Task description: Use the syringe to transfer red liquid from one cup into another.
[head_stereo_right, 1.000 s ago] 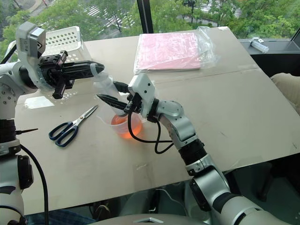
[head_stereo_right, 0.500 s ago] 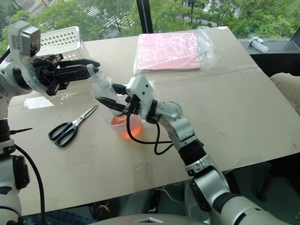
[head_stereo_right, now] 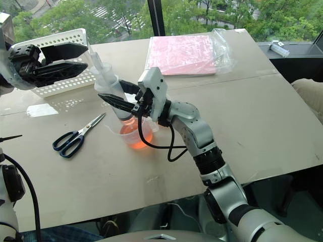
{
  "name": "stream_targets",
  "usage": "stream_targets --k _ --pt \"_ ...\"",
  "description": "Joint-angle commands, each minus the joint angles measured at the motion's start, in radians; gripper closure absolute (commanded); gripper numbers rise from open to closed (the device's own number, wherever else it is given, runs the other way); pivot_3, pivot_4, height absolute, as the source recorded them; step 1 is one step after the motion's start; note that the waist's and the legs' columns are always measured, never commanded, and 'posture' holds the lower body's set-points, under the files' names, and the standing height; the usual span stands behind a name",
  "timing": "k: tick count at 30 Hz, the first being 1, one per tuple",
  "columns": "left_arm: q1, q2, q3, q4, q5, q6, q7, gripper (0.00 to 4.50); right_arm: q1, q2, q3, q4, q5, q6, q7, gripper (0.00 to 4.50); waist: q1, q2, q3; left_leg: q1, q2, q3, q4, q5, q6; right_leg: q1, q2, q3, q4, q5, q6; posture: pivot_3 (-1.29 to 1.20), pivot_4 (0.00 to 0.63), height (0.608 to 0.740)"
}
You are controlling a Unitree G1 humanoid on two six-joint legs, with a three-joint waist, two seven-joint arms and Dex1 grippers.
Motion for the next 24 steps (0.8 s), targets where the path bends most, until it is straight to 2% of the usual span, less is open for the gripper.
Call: stream_targets --k 1,4,10,14,24 --pt "-0.046 0.023 0.062 0.030 -0.009 -0.034 0.019 0.94 -0.057 0.011 -0.040 -0.090 0.051 0.023 -0.020 2.99 0.002 0.000 0.000 0.000 0.000 0.000 0.000 0.000 0.000 0.000 0.000 0.000 0.000 0.000 0.000 0.00 0.150 0.740" --pt "-0.080 0.000 0.072 0.051 -0.024 -0.031 0.049 0.94 -0.101 -0.004 -0.073 -0.132 0.084 0.069 -0.038 2.99 0.003 0.000 0.000 0.000 0.000 0.000 0.000 0.000 0.000 0.000 0.000 0.000 0.000 0.000 0.000 0.00 0.150 0.740" --pt "-0.042 -0.024 0.039 0.012 -0.008 -0.061 0.034 0.94 -0.176 -0.091 -0.148 -0.146 0.092 0.100 -0.076 2.99 0.005 0.000 0.000 0.000 0.000 0.000 0.000 0.000 0.000 0.000 -0.001 0.000 0.000 0.000 0.000 0.00 0.150 0.740" --pt "-0.066 -0.065 0.014 0.010 -0.006 -0.077 0.043 0.94 -0.179 -0.141 -0.180 -0.070 0.067 0.056 -0.076 2.99 0.008 0.000 0.000 0.000 0.000 0.000 0.000 0.000 0.000 0.000 -0.001 0.000 0.000 0.000 0.000 0.00 0.150 0.740" --pt "-0.181 -0.130 -0.103 0.049 0.062 -0.102 0.034 0.94 -0.114 -0.153 -0.156 0.101 -0.024 -0.097 -0.045 2.99 -0.001 0.000 0.000 -0.001 0.000 0.001 0.000 0.000 0.000 0.001 0.000 0.000 0.000 0.000 0.000 0.00 0.150 0.740"
